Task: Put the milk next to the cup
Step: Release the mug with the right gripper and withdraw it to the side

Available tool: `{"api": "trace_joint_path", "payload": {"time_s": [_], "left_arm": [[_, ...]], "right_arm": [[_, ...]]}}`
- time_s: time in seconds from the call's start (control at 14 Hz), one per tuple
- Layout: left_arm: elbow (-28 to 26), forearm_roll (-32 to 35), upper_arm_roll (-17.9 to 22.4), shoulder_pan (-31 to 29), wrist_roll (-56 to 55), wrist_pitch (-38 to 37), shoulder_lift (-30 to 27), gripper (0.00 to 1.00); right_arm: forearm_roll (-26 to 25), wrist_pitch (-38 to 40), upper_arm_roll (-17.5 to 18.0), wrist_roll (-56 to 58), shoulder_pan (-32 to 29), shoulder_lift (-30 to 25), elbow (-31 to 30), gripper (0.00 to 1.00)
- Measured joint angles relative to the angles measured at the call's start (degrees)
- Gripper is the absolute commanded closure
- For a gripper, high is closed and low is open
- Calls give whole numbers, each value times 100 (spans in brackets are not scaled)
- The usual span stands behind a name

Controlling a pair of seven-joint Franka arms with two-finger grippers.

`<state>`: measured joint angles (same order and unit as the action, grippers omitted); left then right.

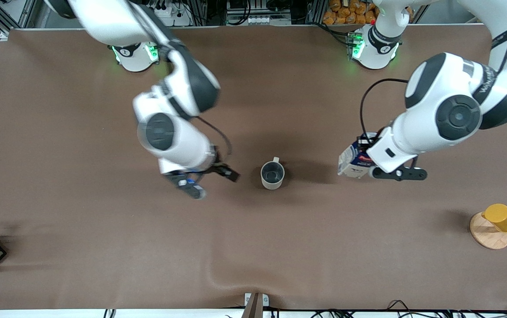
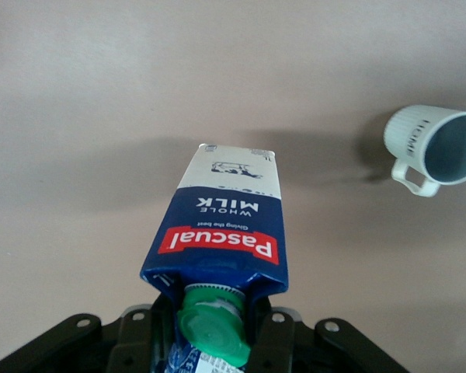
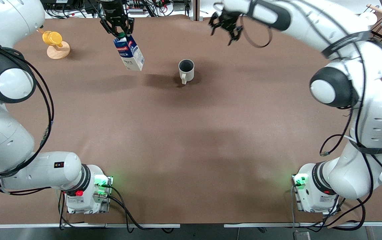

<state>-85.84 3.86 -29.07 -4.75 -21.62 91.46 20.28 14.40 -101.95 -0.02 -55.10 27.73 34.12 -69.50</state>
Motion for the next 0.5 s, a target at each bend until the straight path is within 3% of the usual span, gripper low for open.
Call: {"api": "trace_joint_path", "payload": {"time_s": [0.21, 0.5], "left_arm": [[-19, 0, -345, 98, -583, -48, 13, 69], [-74, 0, -412, 703, -1434, -59, 161, 69]], "right_arm": [[-52, 733, -70, 1458, -625, -385, -8, 0], [-600, 1293, -166, 3179, -1273, -593, -14, 0]]}}
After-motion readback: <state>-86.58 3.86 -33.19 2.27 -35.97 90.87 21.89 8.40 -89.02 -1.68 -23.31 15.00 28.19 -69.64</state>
